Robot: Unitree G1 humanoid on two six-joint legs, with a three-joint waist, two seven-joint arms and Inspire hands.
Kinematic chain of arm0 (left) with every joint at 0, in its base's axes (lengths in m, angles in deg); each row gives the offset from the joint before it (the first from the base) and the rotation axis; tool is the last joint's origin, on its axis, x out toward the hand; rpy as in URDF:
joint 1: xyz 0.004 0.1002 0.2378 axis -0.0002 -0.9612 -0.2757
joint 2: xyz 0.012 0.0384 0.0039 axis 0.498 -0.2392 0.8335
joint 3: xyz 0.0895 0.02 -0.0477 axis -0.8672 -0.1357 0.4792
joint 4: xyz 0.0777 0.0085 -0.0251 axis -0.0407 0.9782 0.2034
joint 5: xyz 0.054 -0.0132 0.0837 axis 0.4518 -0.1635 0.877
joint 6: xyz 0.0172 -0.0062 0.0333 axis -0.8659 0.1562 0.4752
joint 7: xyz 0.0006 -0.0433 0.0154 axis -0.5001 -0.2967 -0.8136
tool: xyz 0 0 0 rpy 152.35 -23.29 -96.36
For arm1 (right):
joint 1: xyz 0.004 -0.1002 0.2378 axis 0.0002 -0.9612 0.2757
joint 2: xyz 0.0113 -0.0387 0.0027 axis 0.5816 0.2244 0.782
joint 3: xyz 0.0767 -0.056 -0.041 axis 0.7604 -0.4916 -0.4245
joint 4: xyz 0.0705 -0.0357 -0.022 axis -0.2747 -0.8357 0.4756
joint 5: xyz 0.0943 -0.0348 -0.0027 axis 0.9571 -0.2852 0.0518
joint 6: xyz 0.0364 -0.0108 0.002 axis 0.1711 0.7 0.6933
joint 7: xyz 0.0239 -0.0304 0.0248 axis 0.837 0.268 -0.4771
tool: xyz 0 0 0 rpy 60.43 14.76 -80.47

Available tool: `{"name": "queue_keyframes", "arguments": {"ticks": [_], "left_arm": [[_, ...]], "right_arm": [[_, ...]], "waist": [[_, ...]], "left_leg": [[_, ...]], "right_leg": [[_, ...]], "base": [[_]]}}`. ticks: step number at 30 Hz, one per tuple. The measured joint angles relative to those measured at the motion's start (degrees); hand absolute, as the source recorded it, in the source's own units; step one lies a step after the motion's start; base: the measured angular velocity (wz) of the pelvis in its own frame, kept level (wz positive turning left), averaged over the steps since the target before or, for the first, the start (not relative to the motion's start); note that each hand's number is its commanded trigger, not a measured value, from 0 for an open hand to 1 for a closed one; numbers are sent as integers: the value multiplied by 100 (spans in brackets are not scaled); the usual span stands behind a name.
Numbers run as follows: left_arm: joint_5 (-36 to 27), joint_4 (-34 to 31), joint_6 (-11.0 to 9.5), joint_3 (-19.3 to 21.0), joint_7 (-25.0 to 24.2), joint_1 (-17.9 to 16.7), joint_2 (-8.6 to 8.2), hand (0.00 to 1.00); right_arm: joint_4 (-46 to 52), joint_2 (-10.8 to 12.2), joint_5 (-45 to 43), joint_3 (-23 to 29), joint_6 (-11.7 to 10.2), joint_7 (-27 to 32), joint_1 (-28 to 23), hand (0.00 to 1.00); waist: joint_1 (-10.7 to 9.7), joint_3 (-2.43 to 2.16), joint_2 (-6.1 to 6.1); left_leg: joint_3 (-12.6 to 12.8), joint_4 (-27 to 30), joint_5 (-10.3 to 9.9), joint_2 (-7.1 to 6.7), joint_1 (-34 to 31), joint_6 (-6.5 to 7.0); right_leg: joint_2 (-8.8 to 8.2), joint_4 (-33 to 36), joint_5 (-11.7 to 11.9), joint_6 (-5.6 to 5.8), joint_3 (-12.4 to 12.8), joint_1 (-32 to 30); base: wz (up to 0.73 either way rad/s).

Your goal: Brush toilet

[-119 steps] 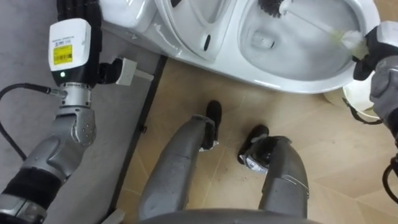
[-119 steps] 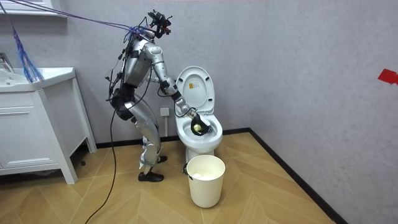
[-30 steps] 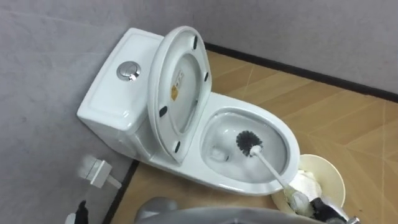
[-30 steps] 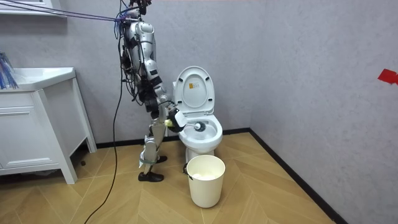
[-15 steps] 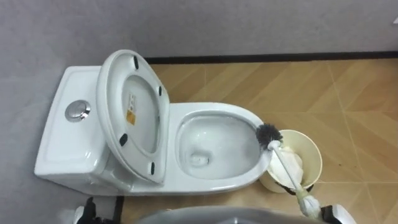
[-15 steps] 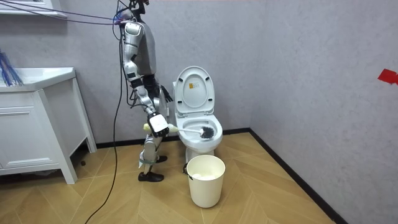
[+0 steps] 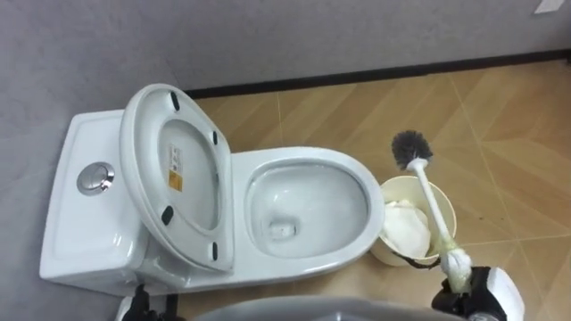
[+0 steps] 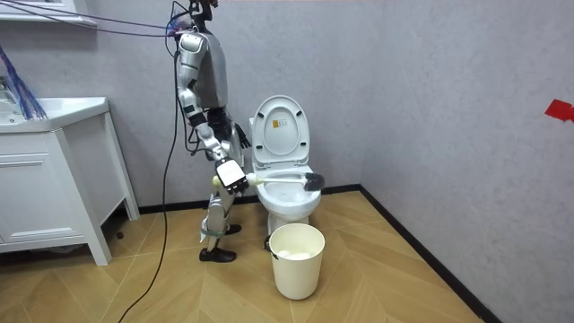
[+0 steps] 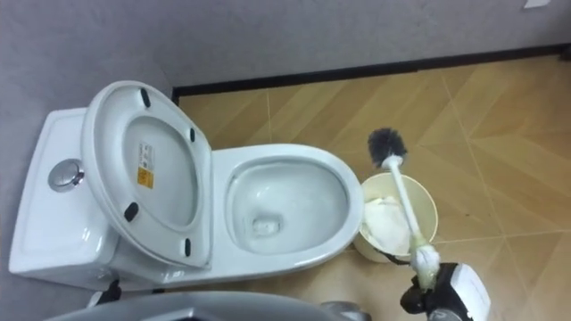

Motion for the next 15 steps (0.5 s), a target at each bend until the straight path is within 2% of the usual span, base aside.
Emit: {"name": "queue_keyframes", "arguments": {"ticks": [6, 11, 15], "left_arm": [[7, 156, -1, 24, -120, 23, 40, 0], [183, 201, 41, 24, -206, 34, 63, 0], [231, 213, 101, 23, -206, 8, 63, 0]], "right_arm": [[-100, 0, 560, 179, -38, 102, 75, 0], [-570, 10, 752, 219, -14, 85, 75, 0], [-742, 11, 856, 222, 37, 20, 67, 0]], "waist": [[-7, -3, -12], [-4, -3, -152], [-5, 3, -168]], "left_leg": [[-2, -89, 2, 9, 61, 0], [-3, -127, 2, 3, 75, 0], [-3, -127, 1, 4, 80, 0]], "right_leg": [[32, -117, 76, 13, 55, 43], [41, -167, 104, 22, 77, 52], [40, -166, 105, 21, 93, 51]], "base": [[-6], [-1], [-2]]}}
